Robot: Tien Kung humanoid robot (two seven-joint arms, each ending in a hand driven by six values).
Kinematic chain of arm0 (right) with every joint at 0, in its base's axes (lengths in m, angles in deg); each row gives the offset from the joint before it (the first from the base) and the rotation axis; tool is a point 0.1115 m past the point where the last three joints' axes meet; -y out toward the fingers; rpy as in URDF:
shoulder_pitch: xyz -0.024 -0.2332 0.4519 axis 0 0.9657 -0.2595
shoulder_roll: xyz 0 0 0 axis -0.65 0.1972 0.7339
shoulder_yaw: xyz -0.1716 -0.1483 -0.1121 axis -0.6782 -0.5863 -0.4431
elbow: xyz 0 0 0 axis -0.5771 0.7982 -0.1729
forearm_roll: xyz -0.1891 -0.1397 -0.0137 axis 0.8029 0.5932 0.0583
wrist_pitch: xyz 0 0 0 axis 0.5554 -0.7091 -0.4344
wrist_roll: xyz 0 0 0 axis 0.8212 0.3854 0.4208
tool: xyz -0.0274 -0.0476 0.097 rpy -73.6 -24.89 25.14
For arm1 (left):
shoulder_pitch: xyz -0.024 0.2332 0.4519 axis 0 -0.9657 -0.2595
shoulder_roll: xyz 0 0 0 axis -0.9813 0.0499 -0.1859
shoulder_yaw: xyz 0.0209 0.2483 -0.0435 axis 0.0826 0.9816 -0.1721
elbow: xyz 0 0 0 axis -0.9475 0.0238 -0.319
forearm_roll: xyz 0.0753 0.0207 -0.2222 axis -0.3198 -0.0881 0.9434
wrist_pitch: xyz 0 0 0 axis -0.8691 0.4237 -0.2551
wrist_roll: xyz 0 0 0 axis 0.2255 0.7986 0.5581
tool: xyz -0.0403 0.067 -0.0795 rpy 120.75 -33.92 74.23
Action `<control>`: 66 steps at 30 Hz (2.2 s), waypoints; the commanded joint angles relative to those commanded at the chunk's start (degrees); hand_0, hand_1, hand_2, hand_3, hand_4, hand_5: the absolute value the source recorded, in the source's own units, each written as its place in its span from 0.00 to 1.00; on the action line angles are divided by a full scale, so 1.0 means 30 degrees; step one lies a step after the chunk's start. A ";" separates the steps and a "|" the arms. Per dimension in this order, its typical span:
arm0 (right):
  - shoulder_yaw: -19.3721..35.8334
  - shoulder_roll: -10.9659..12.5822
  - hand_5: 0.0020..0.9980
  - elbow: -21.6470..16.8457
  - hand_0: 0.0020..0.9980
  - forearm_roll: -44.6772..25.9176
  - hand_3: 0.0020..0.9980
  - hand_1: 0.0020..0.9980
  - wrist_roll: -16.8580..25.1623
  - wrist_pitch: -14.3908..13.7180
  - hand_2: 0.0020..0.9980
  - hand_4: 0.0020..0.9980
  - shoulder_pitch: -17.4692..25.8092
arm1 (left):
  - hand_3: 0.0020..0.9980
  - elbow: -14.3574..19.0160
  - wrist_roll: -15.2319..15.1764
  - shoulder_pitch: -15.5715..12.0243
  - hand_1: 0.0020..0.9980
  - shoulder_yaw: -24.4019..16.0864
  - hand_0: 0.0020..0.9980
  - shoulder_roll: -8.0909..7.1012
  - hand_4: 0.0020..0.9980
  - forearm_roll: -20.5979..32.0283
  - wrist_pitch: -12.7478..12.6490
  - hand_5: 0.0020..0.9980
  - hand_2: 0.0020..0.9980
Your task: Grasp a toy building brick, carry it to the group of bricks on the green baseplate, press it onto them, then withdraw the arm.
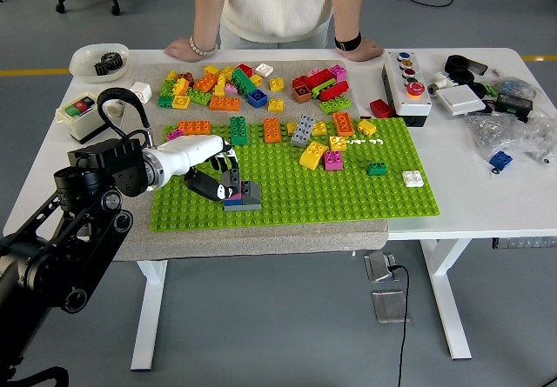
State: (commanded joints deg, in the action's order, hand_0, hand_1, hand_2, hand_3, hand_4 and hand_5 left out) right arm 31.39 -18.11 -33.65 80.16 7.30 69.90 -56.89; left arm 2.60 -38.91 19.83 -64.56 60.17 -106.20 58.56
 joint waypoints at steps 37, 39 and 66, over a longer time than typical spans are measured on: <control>-0.0013 -0.0003 0.50 0.0000 0.74 -0.0010 0.56 0.64 0.0070 0.0103 0.69 0.82 -0.0012 | 0.62 -0.0287 -0.0112 0.0181 0.68 0.0016 0.72 0.0017 0.77 0.0000 -0.0264 0.31 0.63; -0.0011 -0.0004 0.50 0.0000 0.74 -0.0019 0.56 0.64 0.0071 0.0100 0.69 0.82 -0.0009 | 0.62 -0.0297 -0.0112 0.0181 0.68 0.0015 0.72 0.0021 0.77 0.0000 -0.0254 0.31 0.63; -0.0048 -0.0010 0.50 0.0000 0.74 -0.0121 0.56 0.64 0.0070 0.0073 0.69 0.82 -0.0001 | 0.62 -0.0482 -0.0136 0.0255 0.68 0.0027 0.72 0.0035 0.76 0.0000 -0.0273 0.31 0.63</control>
State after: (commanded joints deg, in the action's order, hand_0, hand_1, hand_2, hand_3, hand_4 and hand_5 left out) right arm 31.25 -18.14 -33.65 79.80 7.51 70.11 -56.90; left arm 1.16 -39.32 20.59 -64.47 60.28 -106.20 57.74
